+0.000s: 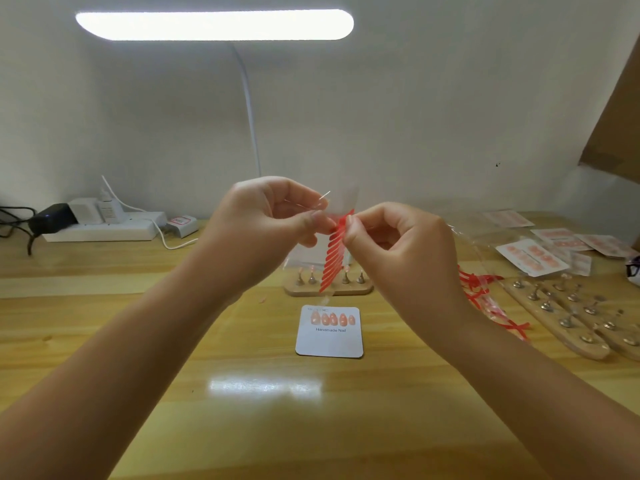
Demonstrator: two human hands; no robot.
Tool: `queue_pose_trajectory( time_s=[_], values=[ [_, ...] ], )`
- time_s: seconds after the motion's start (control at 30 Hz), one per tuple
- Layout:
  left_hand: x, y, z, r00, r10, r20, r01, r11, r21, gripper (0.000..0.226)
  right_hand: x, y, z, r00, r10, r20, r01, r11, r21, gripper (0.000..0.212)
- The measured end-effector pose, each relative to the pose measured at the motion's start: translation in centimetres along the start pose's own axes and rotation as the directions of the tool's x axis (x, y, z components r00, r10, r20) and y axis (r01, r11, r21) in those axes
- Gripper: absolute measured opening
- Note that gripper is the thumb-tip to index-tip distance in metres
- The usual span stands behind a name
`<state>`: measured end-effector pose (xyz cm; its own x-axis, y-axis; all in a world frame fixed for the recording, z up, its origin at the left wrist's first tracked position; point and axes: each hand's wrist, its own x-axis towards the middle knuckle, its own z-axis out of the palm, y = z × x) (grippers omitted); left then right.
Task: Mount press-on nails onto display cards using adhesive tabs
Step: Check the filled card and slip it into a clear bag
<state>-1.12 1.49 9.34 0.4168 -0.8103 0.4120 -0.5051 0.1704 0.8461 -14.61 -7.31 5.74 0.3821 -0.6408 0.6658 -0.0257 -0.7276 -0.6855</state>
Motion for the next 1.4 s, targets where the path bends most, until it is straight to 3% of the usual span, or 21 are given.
queue_pose_trajectory(
  time_s=[0.2, 0.33, 0.47, 0.53, 0.57, 0.63, 0.67, 0.7, 0.73, 0.8, 0.83, 0.87, 0.93, 1.0, 1.1, 1.17, 1.27, 1.4],
  values=[
    [1.7, -0.4, -4.2, 0.99, -0.139, 0.018, 0.134, 0.975, 0.178, 0.003, 0.7, 0.9, -0.7, 0.985, 0.172, 0.01, -0.171, 0.968, 0.183, 0.014],
    [3.2, -2.3, -8.6, 0.965, -0.255, 0.061, 0.224, 0.922, 0.315, 0.016, 1.0, 1.4, -0.7, 0.962, 0.271, 0.039, -0.271, 0.92, 0.283, 0.015],
    [3.9, -6.0, -10.9, 0.918, -0.386, 0.087, 0.305, 0.831, 0.464, 0.01, 1.1, 1.6, -0.6, 0.951, 0.304, 0.048, -0.303, 0.896, 0.324, 0.013],
    [4.0, -8.3, -10.8, 0.87, -0.488, 0.071, 0.352, 0.716, 0.603, 0.01, 1.1, 1.7, -0.6, 0.946, 0.318, 0.068, -0.322, 0.887, 0.33, 0.013],
    [4.0, -9.4, -10.6, 0.848, -0.528, 0.049, 0.336, 0.606, 0.721, 0.013, 1.1, 1.7, -0.5, 0.941, 0.328, 0.081, -0.335, 0.882, 0.331, 0.012],
    [3.9, -10.6, -9.9, 0.846, -0.531, -0.036, 0.205, 0.262, 0.943, 0.02, 1.0, 1.7, -0.3, 0.935, 0.337, 0.112, -0.355, 0.875, 0.329, 0.013],
    [3.8, -10.4, -9.4, 0.883, -0.462, -0.082, 0.165, 0.142, 0.976, 0.024, 1.0, 1.6, -0.3, 0.932, 0.339, 0.129, -0.362, 0.87, 0.335, 0.014],
    [3.9, -10.0, -8.9, 0.922, -0.374, -0.103, 0.169, 0.147, 0.975, 0.026, 1.0, 1.5, -0.3, 0.928, 0.342, 0.147, -0.372, 0.86, 0.348, 0.014],
    [4.0, -9.5, -8.2, 0.952, -0.285, -0.111, 0.198, 0.297, 0.934, 0.025, 1.0, 1.5, -0.2, 0.924, 0.344, 0.168, -0.382, 0.849, 0.364, 0.013],
    [3.9, -7.8, -6.2, 0.98, -0.174, -0.096, 0.195, 0.748, 0.635, 0.02, 1.1, 1.4, -0.2, 0.915, 0.336, 0.224, -0.4, 0.832, 0.385, 0.012],
    [3.6, -6.7, -4.9, 0.982, -0.182, -0.055, 0.189, 0.886, 0.423, 0.018, 1.1, 1.4, -0.2, 0.909, 0.327, 0.257, -0.406, 0.83, 0.381, 0.012],
    [3.3, -5.7, -3.8, 0.976, -0.219, 0.025, 0.207, 0.949, 0.238, 0.018, 1.0, 1.3, -0.2, 0.905, 0.314, 0.286, -0.406, 0.837, 0.367, 0.013],
    [2.4, -4.4, -1.8, 0.934, -0.301, 0.19, 0.297, 0.954, 0.051, 0.024, 1.0, 1.3, -0.3, 0.908, 0.281, 0.31, -0.378, 0.868, 0.321, 0.012],
    [1.8, -4.2, -0.6, 0.936, -0.287, 0.204, 0.29, 0.957, 0.013, 0.029, 0.9, 1.3, -0.4, 0.937, 0.214, 0.276, -0.278, 0.936, 0.217, 0.01],
    [1.4, -4.3, -0.1, 0.992, 0.014, 0.123, -0.028, 0.994, 0.108, 0.035, 0.8, 1.4, -0.6, 0.966, -0.066, 0.25, 0.092, 0.991, -0.093, 0.009],
    [1.0, -3.8, 0.0, 0.968, 0.141, 0.208, -0.165, 0.981, 0.105, 0.036, 0.7, 1.4, -0.4, 0.947, -0.175, 0.271, 0.231, 0.954, -0.191, 0.01],
    [0.7, -3.7, 0.3, 0.94, 0.155, 0.304, -0.189, 0.978, 0.084, 0.035, 0.5, 1.3, -0.3, 0.944, -0.204, 0.257, 0.262, 0.94, -0.216, 0.01],
    [0.8, -4.0, 0.6, 0.974, 0.088, 0.211, -0.11, 0.99, 0.092, 0.027, 0.6, 1.6, -0.4, 0.947, -0.195, 0.256, 0.256, 0.939, -0.23, 0.01]
  ],
)
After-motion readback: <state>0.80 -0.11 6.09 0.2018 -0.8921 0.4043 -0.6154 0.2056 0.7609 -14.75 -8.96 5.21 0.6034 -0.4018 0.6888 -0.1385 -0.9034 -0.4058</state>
